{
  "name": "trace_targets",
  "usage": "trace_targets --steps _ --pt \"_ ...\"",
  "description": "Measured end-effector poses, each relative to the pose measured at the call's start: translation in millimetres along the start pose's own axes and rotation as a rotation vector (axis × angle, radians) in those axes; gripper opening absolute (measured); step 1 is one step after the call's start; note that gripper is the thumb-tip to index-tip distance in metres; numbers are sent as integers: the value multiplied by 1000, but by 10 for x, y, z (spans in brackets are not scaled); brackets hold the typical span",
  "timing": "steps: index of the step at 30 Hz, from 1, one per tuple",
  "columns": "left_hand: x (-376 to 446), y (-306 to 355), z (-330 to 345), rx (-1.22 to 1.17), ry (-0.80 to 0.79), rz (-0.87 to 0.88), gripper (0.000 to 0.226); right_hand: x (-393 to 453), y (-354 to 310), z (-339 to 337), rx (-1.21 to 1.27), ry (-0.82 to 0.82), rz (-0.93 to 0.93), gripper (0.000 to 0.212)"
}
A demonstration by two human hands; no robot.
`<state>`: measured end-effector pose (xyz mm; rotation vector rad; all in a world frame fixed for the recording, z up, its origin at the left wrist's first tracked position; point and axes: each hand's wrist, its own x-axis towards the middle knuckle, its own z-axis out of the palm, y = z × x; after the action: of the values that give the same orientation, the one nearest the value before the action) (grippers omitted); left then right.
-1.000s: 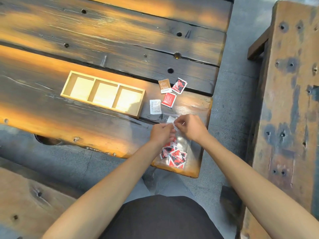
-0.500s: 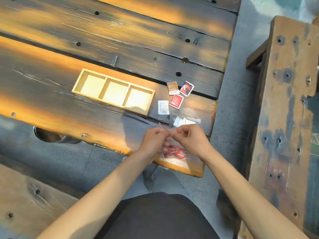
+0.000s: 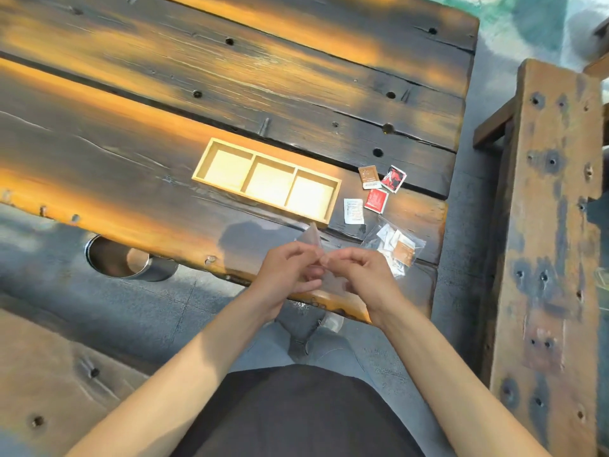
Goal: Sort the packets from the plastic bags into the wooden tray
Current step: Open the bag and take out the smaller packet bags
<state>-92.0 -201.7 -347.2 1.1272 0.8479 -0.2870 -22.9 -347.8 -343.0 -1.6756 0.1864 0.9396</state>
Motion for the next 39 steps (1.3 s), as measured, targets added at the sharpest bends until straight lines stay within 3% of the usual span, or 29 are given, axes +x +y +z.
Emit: trace_targets --steps 5,16,20,24,27,35,39 --pt "6 -6 -283 40 64 3 14 57 75 322 83 -8 104 6" --pt "45 -98 -354 300 234 165 12 85 325 731 -168 217 -233 14" --pt "46 -156 -358 287 227 197 12 85 342 718 -251 295 -259 17" --pt "61 -233 -390 207 235 174 17 143 346 645 -83 366 -134 11" --pt "37 -204 -410 159 223 162 16 146 310 609 -107 387 -178 9" --pt "23 -49 -611 692 302 257 29 195 247 319 -489 408 -376 6" --pt "8 53 -680 862 280 283 27 142 203 170 -851 380 -631 4"
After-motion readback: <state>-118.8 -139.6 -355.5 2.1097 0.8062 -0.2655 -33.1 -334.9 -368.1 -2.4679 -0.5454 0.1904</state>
